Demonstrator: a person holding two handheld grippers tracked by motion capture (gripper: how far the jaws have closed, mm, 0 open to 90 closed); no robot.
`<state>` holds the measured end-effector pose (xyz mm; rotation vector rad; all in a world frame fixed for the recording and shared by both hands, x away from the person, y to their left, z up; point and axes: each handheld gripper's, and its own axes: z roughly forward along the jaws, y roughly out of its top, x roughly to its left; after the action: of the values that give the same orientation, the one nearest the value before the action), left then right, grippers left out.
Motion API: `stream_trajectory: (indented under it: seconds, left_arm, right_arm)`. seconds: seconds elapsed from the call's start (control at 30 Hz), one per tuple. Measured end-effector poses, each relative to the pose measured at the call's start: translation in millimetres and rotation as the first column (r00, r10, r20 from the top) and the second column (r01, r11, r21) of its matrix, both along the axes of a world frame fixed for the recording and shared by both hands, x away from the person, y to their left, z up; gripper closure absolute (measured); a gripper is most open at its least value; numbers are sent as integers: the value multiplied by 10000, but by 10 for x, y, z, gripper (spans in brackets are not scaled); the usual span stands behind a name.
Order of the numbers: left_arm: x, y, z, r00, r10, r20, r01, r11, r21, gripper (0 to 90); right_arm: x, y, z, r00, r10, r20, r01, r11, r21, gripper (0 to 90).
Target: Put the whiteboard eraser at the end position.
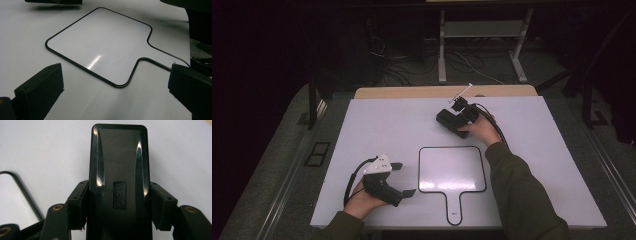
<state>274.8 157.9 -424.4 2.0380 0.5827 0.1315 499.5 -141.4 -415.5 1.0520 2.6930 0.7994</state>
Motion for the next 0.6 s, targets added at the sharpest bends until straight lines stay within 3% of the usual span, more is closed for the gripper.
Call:
stream_trajectory:
  seconds: [0.37, 0.6]
  left_arm:
    - [1, -4, -4, 10000, -1, 14, 1, 10000, -4, 0]
    - [-2, -8, -3, 10000, -6, 26, 6, 10000, 22, 0]
  right_arm:
    - [96, 39, -154, 9999, -83, 101, 84, 9999, -149, 381]
    - [110, 14, -169, 9999, -97, 87, 95, 9998, 168, 360]
